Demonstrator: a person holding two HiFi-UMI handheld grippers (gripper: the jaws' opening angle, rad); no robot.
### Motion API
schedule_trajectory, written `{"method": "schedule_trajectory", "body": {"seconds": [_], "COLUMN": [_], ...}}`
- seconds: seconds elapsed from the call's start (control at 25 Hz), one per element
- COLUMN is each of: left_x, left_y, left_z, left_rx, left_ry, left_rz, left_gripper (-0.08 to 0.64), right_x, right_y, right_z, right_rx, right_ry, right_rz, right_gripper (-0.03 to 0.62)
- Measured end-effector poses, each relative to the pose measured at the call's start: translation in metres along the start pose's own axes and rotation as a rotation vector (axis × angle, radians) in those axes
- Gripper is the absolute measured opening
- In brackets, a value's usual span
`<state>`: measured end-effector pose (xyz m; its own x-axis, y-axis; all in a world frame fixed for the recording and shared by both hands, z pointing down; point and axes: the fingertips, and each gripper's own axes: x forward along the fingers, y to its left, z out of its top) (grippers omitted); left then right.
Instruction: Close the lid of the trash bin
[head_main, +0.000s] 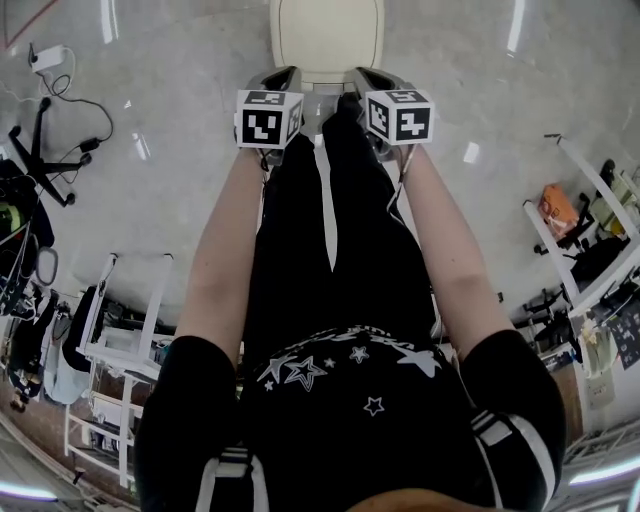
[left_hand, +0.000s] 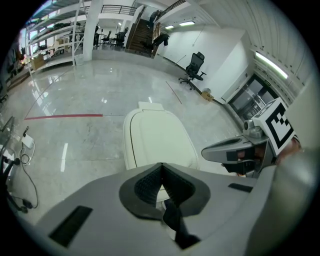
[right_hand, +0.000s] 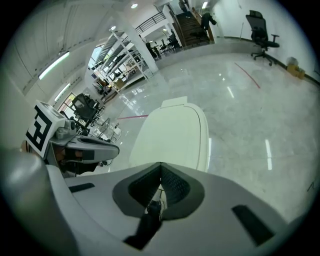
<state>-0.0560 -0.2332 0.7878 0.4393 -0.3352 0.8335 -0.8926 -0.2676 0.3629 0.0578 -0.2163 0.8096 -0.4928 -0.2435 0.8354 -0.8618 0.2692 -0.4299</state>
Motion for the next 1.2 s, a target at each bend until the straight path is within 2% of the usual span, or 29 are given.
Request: {"method": "schedule_trajectory", "body": {"seconds": [0.24, 0.44, 0.84, 1.04, 1.2], "left_x": [-0.048, -0.087, -0.172, -0.202, -0.227], "left_y": [-0.005, -0.016, -0.047, -0.056, -0.073], "left_z": [0.036, 0.051, 0.083, 0.103, 0.114], "left_rx": [0.047, 0.077, 0.096, 0.130, 0.143], "left_ry": [-0.075, -0.122, -0.232, -0.284, -0.324], "left_rz": [-0.030, -0.075, -0.161, -0.182, -0.204], "left_gripper": [0.011, 0.011, 0.011, 0.011, 0.011], "right_x": [-0.036, -0.071, -0.146, -0.189, -0.217], "right_y": [0.030, 0.065, 0.115, 0.127, 0.133], "right_z": [0.033, 0.051, 0.080, 0.105, 0.108], "right_rx": [0.010, 0.036, 0.098, 0.091, 0.100], "right_ry": [-0.089, -0.171, -0.309, -0.409, -0.466], "right_rz": [-0.028, -0.042, -0.077, -0.107, -0.095], "right_gripper": [0.005, 0.005, 0.005, 0.005, 0.005]}}
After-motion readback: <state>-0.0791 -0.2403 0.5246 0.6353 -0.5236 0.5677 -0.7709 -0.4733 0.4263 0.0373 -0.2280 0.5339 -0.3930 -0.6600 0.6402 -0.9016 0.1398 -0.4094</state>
